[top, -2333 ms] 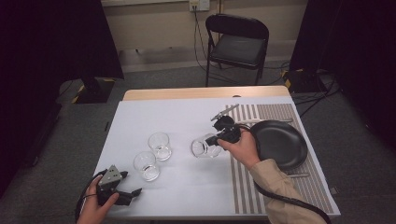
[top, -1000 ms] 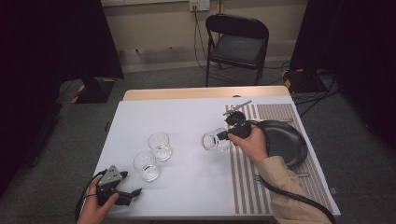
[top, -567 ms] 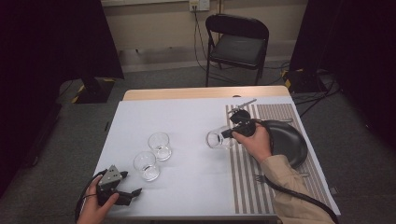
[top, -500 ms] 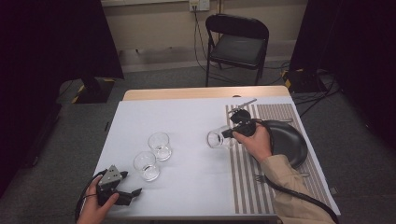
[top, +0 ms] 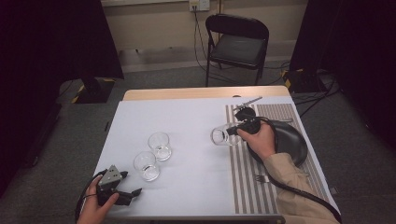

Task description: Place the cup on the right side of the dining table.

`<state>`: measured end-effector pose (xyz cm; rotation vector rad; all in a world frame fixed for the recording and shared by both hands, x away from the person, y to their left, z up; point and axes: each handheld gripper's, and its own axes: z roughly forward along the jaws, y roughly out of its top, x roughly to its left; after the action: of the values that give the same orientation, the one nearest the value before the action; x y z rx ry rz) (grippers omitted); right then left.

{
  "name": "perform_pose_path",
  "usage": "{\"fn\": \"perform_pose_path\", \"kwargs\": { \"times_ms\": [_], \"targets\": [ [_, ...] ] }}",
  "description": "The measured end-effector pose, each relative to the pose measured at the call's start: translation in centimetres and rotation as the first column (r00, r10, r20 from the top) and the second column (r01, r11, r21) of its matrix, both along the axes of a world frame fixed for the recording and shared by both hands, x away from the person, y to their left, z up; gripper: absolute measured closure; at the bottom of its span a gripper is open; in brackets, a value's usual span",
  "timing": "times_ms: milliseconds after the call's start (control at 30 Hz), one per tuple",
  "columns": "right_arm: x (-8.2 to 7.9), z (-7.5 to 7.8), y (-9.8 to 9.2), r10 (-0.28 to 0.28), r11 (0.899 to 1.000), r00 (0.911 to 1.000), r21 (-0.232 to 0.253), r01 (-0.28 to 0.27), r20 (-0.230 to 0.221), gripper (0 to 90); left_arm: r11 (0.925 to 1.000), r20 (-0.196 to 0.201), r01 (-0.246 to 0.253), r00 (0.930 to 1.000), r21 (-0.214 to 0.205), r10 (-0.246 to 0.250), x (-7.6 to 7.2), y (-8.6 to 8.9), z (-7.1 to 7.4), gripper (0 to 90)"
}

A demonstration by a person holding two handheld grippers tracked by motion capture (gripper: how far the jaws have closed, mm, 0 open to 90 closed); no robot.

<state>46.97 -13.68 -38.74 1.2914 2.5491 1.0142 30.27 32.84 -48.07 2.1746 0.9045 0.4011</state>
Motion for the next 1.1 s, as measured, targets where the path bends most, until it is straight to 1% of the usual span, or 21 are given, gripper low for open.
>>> {"fn": "perform_pose_path", "kwargs": {
  "times_ms": [100, 167, 233, 267, 300, 367, 433, 567, 700, 733, 800, 933, 1100],
  "targets": [
    [0.1, 0.1, -0.4, -0.015, 1.000, 0.9999, -0.003, 0.015, 0.007, 85.6, 1.0000, 0.000, 0.000, 1.0000, 0.000, 0.000, 0.0, 0.0, 0.0, 10.2],
    [0.2, 0.1, -0.5, -0.015, 1.000, 0.9999, -0.006, 0.015, 0.006, 85.5, 1.0000, 0.000, 0.000, 1.0000, 0.000, 0.000, 0.0, 0.0, 0.0, 10.2],
    [0.2, 0.2, -0.7, -0.031, 0.999, 0.9994, -0.015, 0.031, 0.013, 85.6, 1.0000, 0.000, 0.000, 1.0000, 0.000, 0.000, 0.0, 0.0, 0.0, 10.2],
    [0.3, 0.2, -0.8, -0.030, 0.999, 0.9995, -0.018, 0.030, 0.011, 85.5, 1.0000, 0.000, 0.000, 1.0000, 0.000, 0.000, 0.0, 0.0, 0.0, 10.2],
    [0.3, 0.2, -0.9, -0.039, 0.999, 0.9992, -0.015, 0.039, 0.009, 85.5, 1.0000, 0.000, 0.000, 1.0000, 0.000, 0.000, 0.0, 0.0, 0.0, 10.2],
    [0.4, 0.2, -1.1, -0.048, 0.999, 0.9987, -0.023, 0.049, 0.016, 85.6, 1.0000, 0.000, 0.000, 1.0000, 0.000, 0.000, 0.0, 0.0, 0.0, 10.2],
    [0.4, 0.2, -1.2, -0.047, 0.999, 0.9988, -0.024, 0.047, 0.013, 85.5, 1.0000, 0.000, 0.000, 1.0000, 0.000, 0.000, 0.0, 0.0, 0.0, 10.2],
    [0.7, 0.0, -1.8, -0.068, 0.997, 0.9976, -0.029, 0.068, 0.014, 85.5, 1.0000, 0.000, 0.000, 1.0000, 0.000, 0.000, 0.0, 0.0, 0.0, 10.2],
    [0.7, -0.1, -2.1, -0.077, 0.996, 0.9969, -0.032, 0.078, 0.014, 85.5, 1.0000, 0.001, -0.002, 1.0000, -0.002, 0.002, 0.0, 0.0, 0.0, 10.2],
    [0.8, -0.2, -2.3, -0.078, 0.996, 0.9969, -0.035, 0.078, 0.006, 85.6, 1.0000, 0.000, 0.000, 1.0000, 0.000, 0.000, 0.0, 0.0, 0.0, 10.2],
    [0.8, -0.3, -2.5, -0.082, 0.996, 0.9966, -0.043, 0.082, 0.010, 85.5, 1.0000, 0.000, 0.000, 1.0000, -0.001, 0.000, 0.0, 0.0, 0.0, 10.2],
    [0.9, -0.3, -2.9, -0.091, 0.995, 0.9958, -0.041, 0.091, 0.006, 85.5, 1.0000, 0.001, -0.001, 1.0000, -0.002, 0.001, 0.0, 0.0, 0.0, 10.2],
    [1.0, -0.3, -3.4, -0.100, 0.994, 0.9949, -0.045, 0.100, 0.013, 85.5, 1.0000, 0.001, -0.001, 1.0000, -0.001, 0.001, 0.0, 0.0, 0.0, 10.2]
  ]
}}
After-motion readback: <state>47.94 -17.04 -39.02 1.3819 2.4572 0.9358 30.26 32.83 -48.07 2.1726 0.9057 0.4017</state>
